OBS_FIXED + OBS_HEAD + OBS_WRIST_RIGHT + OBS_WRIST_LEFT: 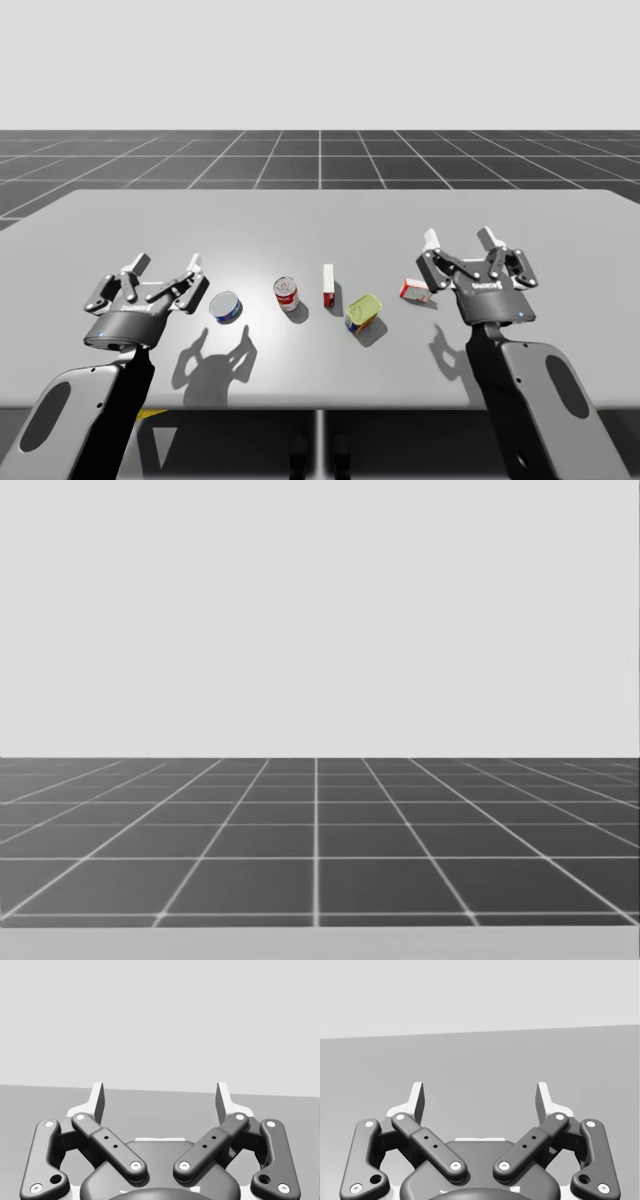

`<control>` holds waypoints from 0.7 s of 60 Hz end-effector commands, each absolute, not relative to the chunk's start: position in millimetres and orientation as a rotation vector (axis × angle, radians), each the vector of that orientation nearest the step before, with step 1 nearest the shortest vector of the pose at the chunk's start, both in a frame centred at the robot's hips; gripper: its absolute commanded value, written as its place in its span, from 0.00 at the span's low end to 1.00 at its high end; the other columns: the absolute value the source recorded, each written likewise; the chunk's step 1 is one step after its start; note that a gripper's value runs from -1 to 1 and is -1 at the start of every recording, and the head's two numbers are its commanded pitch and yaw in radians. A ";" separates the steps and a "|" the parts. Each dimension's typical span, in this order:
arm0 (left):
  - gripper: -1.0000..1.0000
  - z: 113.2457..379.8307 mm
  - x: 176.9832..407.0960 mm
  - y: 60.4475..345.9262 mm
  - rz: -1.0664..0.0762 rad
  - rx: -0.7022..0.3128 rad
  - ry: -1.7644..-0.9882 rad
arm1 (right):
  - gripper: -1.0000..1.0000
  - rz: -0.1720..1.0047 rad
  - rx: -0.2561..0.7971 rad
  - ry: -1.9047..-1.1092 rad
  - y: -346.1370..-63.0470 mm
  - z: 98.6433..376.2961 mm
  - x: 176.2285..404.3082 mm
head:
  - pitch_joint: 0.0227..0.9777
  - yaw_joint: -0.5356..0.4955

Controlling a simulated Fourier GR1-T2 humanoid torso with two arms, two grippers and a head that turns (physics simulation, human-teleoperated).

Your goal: Grasp the soup can and hold it up.

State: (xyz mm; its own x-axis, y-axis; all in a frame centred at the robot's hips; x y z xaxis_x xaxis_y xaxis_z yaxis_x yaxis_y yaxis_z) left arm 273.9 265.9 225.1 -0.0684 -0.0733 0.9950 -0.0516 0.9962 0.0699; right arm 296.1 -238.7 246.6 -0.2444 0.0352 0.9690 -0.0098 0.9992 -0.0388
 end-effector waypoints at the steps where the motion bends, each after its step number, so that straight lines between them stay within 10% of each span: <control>1: 0.00 225.1 273.4 265.7 -0.023 0.100 -1.642 | 0.00 0.021 0.005 -1.839 -236.0 246.2 293.6 | 0.04 0.51; 42: 0.00 221.3 273.3 261.6 -0.068 0.124 -1.634 | 0.00 0.090 0.019 -1.777 -235.4 247.2 296.9 | 0.58 0.54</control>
